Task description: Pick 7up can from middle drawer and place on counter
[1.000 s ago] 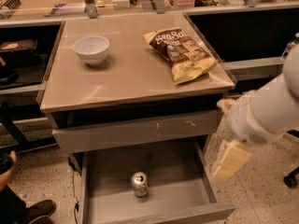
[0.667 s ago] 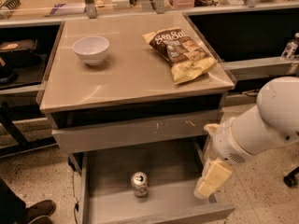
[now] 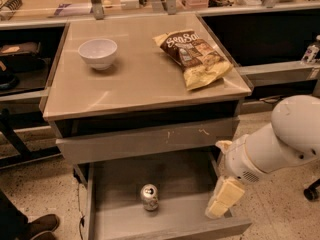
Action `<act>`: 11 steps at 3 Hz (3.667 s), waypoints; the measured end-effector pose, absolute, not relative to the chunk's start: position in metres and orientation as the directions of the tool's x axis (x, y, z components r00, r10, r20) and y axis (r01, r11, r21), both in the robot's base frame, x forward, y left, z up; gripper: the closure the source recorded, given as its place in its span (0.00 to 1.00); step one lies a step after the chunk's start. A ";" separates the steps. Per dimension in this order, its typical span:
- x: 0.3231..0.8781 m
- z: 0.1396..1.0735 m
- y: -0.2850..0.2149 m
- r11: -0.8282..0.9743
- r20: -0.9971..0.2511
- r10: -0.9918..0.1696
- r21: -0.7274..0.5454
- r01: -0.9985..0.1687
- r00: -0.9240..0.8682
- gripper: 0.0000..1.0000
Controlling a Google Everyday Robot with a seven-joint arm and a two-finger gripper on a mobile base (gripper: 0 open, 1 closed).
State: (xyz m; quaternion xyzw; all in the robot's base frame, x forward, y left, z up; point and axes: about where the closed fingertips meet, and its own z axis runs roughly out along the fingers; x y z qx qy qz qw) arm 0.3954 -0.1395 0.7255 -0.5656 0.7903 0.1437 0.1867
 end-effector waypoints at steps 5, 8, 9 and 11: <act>0.434 0.540 -0.036 0.215 -0.708 -0.651 0.173 -0.961 -0.274 0.00; 0.482 0.491 0.002 0.251 -0.779 -0.583 0.100 -0.963 -0.233 0.00; 0.490 0.467 0.014 0.274 -0.795 -0.553 0.109 -0.955 -0.250 0.00; 0.493 0.443 0.023 0.304 -0.809 -0.514 0.138 -0.943 -0.284 0.00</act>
Offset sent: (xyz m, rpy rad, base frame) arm 0.0322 0.1001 -0.1715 0.3692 0.0206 0.0792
